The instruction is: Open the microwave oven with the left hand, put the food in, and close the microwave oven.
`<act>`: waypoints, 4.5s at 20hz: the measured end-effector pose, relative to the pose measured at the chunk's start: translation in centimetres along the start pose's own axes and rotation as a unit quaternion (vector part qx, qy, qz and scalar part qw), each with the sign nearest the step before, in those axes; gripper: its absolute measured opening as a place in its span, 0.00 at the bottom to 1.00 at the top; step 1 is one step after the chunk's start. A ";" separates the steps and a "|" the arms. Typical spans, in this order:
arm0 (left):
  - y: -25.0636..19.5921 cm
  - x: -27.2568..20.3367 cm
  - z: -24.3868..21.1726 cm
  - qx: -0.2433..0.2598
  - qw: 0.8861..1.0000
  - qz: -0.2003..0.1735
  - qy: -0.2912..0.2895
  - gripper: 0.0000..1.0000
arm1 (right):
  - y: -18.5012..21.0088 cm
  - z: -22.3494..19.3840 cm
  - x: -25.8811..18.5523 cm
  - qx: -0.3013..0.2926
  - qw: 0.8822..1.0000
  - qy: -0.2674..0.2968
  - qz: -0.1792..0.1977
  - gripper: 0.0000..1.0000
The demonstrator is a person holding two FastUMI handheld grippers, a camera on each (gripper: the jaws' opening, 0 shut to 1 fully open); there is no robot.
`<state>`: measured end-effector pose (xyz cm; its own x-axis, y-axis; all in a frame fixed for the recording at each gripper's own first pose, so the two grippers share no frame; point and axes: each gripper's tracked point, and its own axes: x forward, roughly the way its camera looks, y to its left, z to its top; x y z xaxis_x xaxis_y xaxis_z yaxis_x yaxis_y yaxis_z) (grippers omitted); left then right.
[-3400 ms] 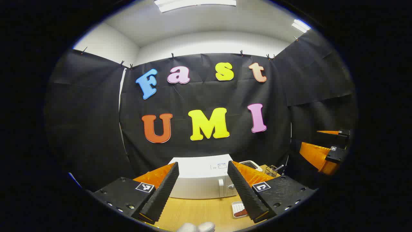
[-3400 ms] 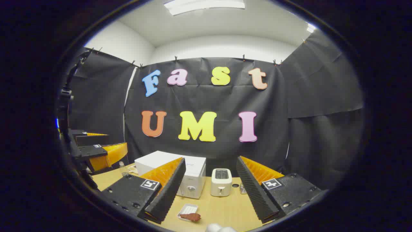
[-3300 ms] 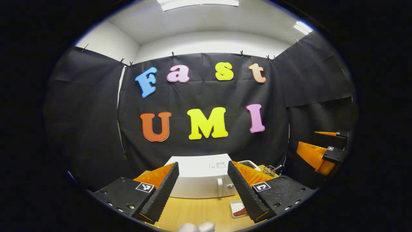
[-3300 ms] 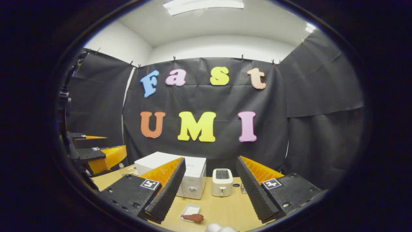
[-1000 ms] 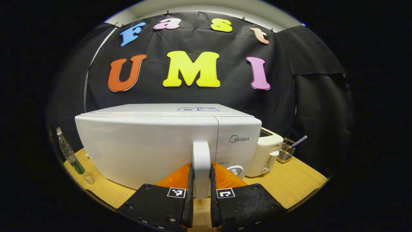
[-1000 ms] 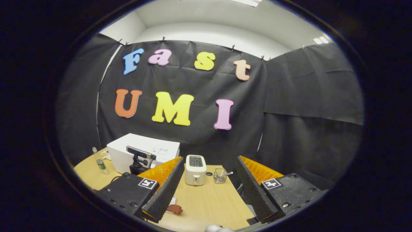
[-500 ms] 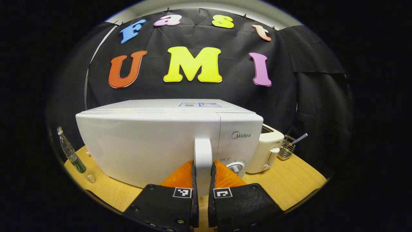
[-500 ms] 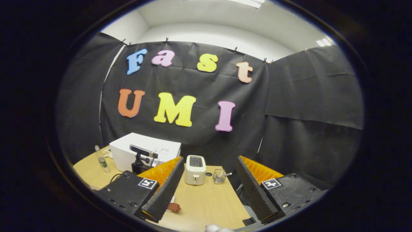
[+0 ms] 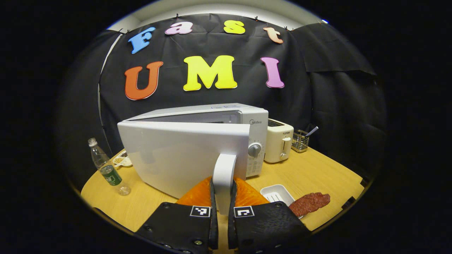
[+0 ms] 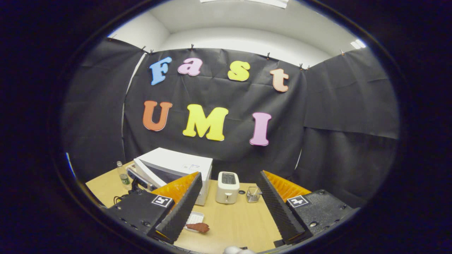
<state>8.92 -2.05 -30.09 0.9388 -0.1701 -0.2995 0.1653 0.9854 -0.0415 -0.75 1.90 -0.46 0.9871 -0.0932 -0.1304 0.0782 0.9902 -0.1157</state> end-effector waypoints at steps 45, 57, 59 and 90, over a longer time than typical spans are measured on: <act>28.2 -19.8 -5.0 -0.006 0.994 0.105 0.039 0.98 | 13.4 -13.8 4.1 0.024 0.990 0.117 0.079 1.00; 18.0 -22.6 2.5 -0.010 0.987 0.158 0.014 0.97 | 8.1 -36.3 9.8 0.195 0.891 0.367 0.183 0.91; 16.2 -21.7 3.1 -0.009 0.987 0.161 0.015 0.97 | 8.7 -36.9 10.6 0.243 0.865 0.388 0.204 0.65; 16.6 -21.2 5.6 0.035 0.997 0.062 0.016 0.97 | 30.8 -21.4 28.2 0.506 0.836 0.158 0.143 0.12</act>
<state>-6.55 17.91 -19.06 0.9432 -0.0457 -0.3290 0.0703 0.9955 0.0634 26.51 27.50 -28.75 0.9120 0.2979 -0.2820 0.0809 0.5433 0.8356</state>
